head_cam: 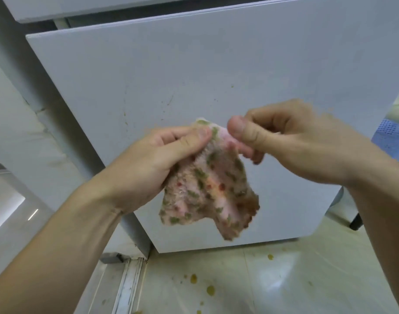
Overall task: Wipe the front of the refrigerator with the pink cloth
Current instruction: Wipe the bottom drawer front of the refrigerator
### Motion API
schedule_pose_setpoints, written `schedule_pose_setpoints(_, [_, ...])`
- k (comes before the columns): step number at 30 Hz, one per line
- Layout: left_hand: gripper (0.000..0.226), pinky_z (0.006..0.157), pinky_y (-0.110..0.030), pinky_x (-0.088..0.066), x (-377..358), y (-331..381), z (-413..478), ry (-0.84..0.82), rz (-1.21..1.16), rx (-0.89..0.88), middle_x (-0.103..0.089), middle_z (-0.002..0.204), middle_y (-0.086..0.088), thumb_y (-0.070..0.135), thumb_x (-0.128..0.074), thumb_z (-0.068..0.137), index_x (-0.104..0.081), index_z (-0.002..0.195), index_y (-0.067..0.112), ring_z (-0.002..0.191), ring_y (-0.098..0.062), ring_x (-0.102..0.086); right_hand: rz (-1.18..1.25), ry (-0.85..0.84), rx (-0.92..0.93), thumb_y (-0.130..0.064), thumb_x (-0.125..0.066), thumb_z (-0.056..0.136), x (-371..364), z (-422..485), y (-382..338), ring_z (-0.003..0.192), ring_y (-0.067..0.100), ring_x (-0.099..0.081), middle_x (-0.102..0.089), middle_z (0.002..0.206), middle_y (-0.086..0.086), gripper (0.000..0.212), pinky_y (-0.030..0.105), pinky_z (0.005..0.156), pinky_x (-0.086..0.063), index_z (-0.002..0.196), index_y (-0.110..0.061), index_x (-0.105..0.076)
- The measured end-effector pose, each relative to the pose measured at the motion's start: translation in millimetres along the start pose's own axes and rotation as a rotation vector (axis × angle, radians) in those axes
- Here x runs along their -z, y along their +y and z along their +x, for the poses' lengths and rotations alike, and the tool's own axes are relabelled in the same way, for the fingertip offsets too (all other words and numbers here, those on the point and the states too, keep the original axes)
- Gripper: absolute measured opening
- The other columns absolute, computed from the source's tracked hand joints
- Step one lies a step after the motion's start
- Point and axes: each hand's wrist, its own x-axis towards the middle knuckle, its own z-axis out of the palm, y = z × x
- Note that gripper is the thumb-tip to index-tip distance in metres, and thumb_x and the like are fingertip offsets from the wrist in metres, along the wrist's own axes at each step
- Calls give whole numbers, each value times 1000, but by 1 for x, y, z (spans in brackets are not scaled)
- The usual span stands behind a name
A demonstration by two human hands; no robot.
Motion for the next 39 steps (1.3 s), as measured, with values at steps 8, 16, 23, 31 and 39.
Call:
schedule_pose_setpoints(8, [43,68,-32,-64,-5,4,4,223,-39,-78,-79,89,-9,22,-66,83,-59,123,7,82,-22,-78,218,-99,-20,-68,-79,64,-28,3,15,97,10,-74,-76,105,-10,60,42,90,-61,111,-34,-62])
schedule_pose_setpoints(16, [44,95,-42,-58,8,7,-1,245,361,77,-81,91,-4,18,-78,85,-63,126,25,93,-19,-79,50,88,-143,-49,-95,65,-48,5,14,61,4,-61,-69,71,-10,39,31,60,-48,82,-29,-65])
schedule_pose_setpoints(23, [4,74,-22,-48,16,8,-7,326,878,75,-73,86,20,36,-81,86,-80,87,41,84,-1,-67,-77,-67,-138,-48,-88,75,-37,4,8,65,6,-60,-65,78,-9,25,24,51,-42,79,-31,-70])
schedule_pose_setpoints(31, [7,62,-14,-36,27,-6,-12,723,953,-281,-63,72,14,31,-82,83,-76,80,32,73,-6,-58,-379,863,302,-10,-75,88,-103,19,1,53,23,-54,-58,60,-4,25,31,54,-40,111,-19,-69])
schedule_pose_setpoints(39, [15,72,-17,-42,67,-34,-15,1074,959,-652,-61,96,4,17,-70,95,-67,110,14,79,-14,-58,-459,944,596,-11,-81,91,-181,63,40,123,27,-56,-64,135,6,36,52,99,-48,124,-22,-73])
